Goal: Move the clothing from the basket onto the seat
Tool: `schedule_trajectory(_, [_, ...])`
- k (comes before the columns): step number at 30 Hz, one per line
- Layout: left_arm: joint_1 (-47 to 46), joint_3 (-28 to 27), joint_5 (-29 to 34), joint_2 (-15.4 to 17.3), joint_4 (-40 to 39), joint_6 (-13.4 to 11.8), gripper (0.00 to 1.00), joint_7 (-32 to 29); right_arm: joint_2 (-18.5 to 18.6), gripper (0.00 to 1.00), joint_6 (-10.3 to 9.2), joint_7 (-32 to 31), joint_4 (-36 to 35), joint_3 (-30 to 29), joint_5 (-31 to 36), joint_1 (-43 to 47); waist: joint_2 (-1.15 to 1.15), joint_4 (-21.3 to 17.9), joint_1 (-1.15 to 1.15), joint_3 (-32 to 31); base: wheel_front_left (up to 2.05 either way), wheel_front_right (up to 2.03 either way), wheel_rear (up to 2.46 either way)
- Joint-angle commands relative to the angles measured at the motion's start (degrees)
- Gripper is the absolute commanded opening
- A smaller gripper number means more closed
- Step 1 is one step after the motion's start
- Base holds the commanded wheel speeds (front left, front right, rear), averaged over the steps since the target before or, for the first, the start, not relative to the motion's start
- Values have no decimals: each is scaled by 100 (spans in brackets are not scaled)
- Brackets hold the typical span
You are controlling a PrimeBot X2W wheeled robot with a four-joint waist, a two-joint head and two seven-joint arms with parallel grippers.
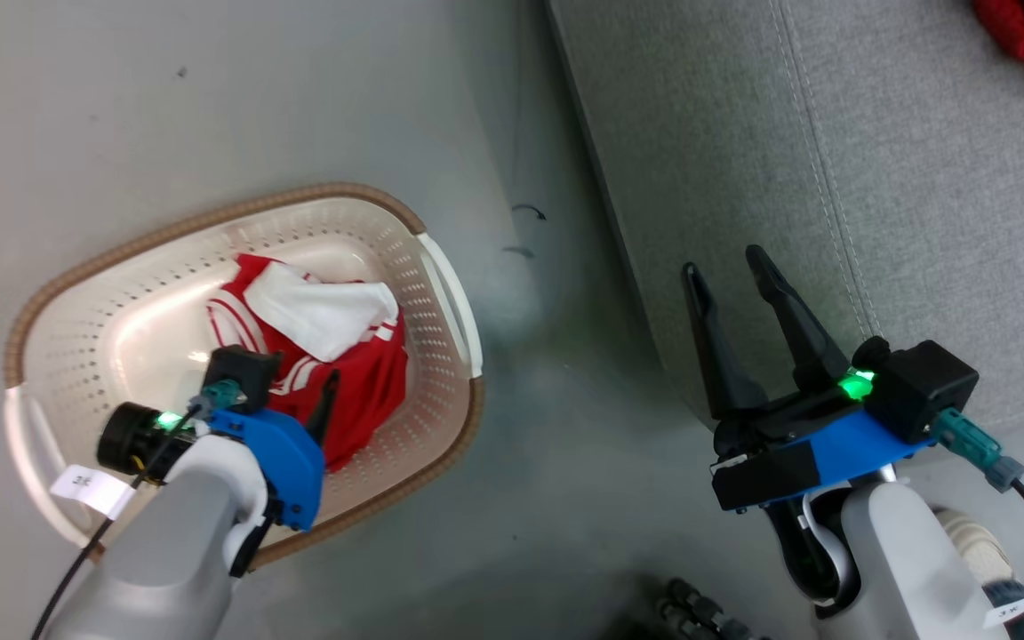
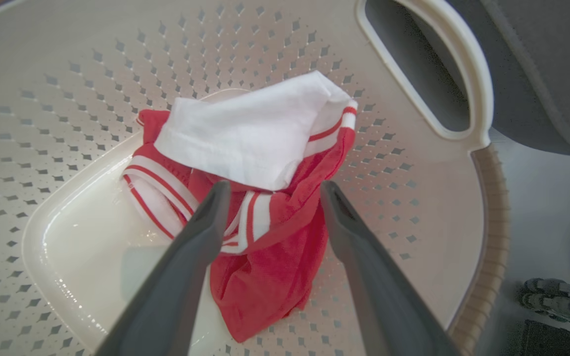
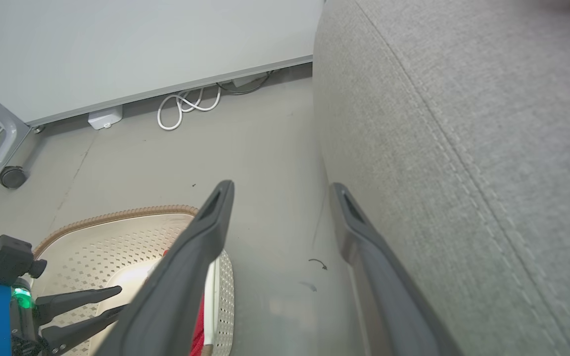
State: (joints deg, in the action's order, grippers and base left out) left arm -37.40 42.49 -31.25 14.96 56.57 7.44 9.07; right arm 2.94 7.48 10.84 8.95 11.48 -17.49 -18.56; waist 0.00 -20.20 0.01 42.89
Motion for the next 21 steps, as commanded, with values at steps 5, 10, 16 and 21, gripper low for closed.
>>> schedule_trajectory(5, [-306,254,-150,231,161,5,100,-52,-8,100,3,172,38,189,-176,-174,0,-294,-1,468,0,0,0])
schedule_trajectory(10, [-444,606,-264,392,111,6,100,-138,-9,100,3,270,148,327,-301,-263,0,-387,-1,657,0,0,0])
schedule_trajectory(16, [-582,938,-415,500,148,6,100,-261,-8,100,3,357,258,436,-424,-343,0,-455,-1,773,0,0,0])
schedule_trajectory(21, [-680,1304,-518,546,107,6,100,-509,-8,100,3,403,332,461,-468,-375,0,-460,-1,828,0,0,0])
